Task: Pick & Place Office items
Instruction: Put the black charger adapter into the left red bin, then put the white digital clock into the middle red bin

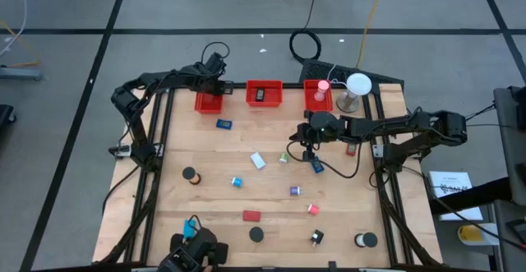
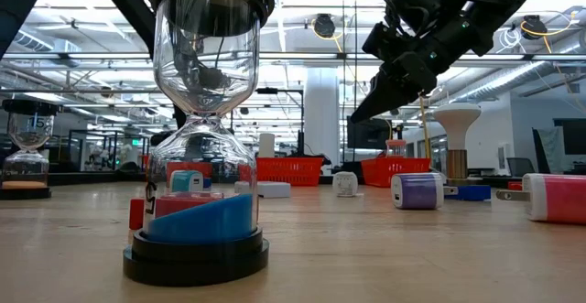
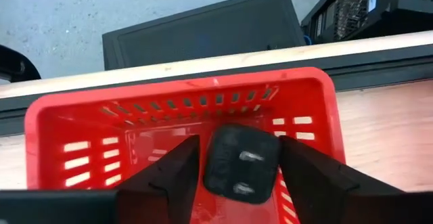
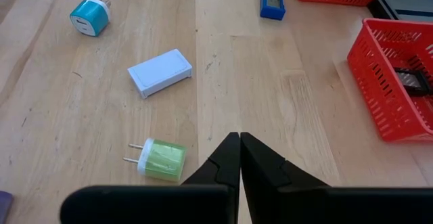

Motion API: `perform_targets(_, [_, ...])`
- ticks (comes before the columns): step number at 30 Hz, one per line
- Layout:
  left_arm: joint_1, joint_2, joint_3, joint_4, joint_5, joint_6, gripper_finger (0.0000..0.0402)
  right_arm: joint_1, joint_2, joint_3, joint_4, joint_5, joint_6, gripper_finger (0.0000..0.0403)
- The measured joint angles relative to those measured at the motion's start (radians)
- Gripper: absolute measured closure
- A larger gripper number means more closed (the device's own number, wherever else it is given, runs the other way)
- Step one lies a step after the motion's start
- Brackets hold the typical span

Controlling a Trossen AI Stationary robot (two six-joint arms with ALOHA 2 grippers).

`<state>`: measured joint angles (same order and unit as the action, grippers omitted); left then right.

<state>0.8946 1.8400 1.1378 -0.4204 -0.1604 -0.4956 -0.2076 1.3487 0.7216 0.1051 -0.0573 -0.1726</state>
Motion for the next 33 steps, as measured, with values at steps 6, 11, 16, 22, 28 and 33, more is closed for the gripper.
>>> perform_targets(6, [0.000, -0.029, 0.000, -0.008, 0.004, 0.003, 0.0190, 0.000, 0.000, 0.000, 0.000, 0.000, 0.000, 0.0397])
perform_targets(11, [0.000, -0.071, 0.000, -0.031, 0.004, 0.021, 0.0211, 0.000, 0.000, 0.000, 0.000, 0.000, 0.000, 0.0397])
perform_targets(16, [0.000, -0.107, 0.000, -0.083, 0.006, 0.079, 0.0244, 0.000, 0.000, 0.000, 0.000, 0.000, 0.000, 0.0397])
perform_targets(22, [-0.012, -0.179, 0.000, -0.107, 0.002, 0.177, 0.0306, 0.000, 0.000, 0.000, 0.000, 0.000, 0.000, 0.0397])
perform_targets(28, [-0.101, -0.339, -0.155, 0.099, 0.101, 0.290, 0.0385, 0.000, 0.000, 0.000, 0.000, 0.000, 0.001, 0.0397])
perform_targets(33, [-0.191, -0.524, -0.399, 0.463, 0.162, 0.325, 0.0388, 0.000, 0.005, 0.000, 0.006, 0.001, 0.032, 0.0397])
